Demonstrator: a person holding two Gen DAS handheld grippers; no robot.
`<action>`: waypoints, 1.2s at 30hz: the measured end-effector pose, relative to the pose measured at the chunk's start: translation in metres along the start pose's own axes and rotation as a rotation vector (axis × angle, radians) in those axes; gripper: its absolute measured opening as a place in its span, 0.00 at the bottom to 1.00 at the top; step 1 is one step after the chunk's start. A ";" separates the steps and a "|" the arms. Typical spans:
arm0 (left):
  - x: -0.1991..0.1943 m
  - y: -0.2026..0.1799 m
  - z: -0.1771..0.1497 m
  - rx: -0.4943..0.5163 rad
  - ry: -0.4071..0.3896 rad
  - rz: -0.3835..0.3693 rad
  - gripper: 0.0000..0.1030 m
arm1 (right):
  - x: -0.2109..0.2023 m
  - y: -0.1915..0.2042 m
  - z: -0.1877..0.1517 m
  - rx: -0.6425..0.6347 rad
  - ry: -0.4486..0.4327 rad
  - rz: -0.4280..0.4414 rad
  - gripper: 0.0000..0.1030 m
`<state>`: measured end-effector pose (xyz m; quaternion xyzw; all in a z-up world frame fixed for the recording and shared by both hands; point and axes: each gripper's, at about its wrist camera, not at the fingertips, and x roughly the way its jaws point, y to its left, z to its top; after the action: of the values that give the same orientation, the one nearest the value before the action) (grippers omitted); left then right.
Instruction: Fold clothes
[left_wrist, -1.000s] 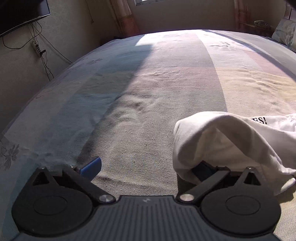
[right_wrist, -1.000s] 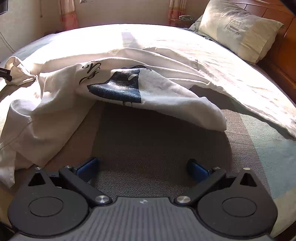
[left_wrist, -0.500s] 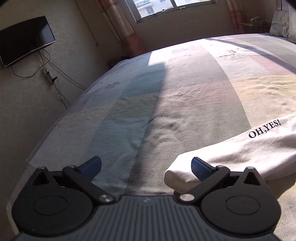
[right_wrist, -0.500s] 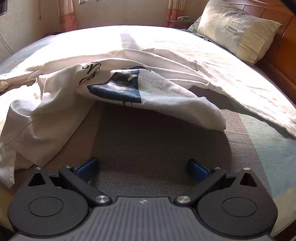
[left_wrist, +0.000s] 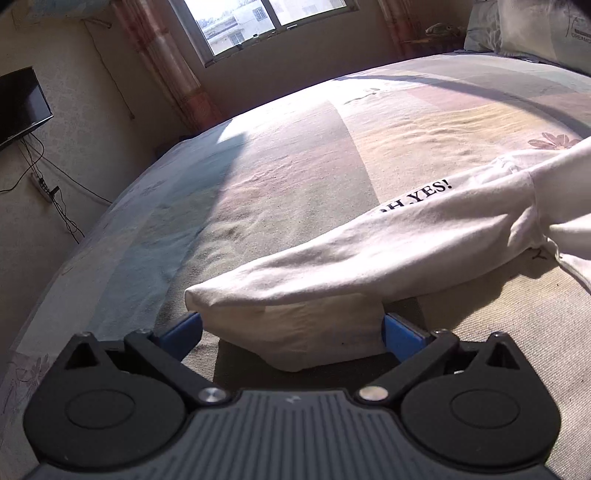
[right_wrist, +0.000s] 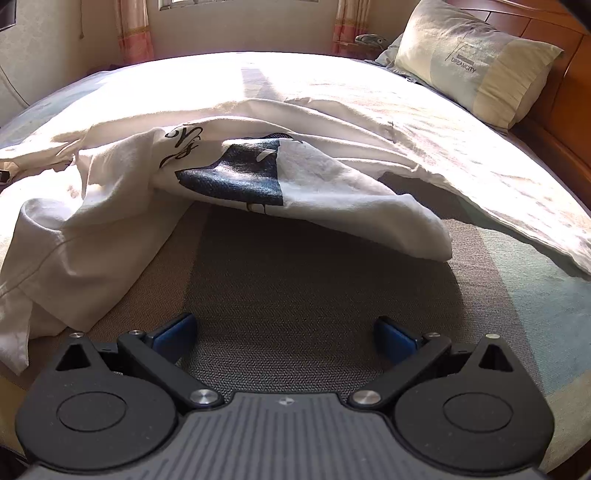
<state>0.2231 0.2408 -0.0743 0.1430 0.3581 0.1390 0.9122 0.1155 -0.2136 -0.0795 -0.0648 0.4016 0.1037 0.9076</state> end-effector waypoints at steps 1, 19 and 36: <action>0.003 -0.004 0.001 0.002 -0.002 -0.018 1.00 | 0.000 0.000 0.000 0.001 0.000 -0.002 1.00; -0.007 0.135 -0.046 -0.203 0.124 0.338 1.00 | 0.000 0.001 -0.002 0.004 -0.017 -0.006 1.00; -0.115 -0.036 -0.045 0.046 0.007 -0.387 1.00 | -0.004 0.002 -0.005 0.027 0.017 -0.005 1.00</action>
<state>0.1164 0.1741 -0.0479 0.0918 0.3853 -0.0469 0.9170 0.1094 -0.2133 -0.0802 -0.0545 0.4108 0.0957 0.9051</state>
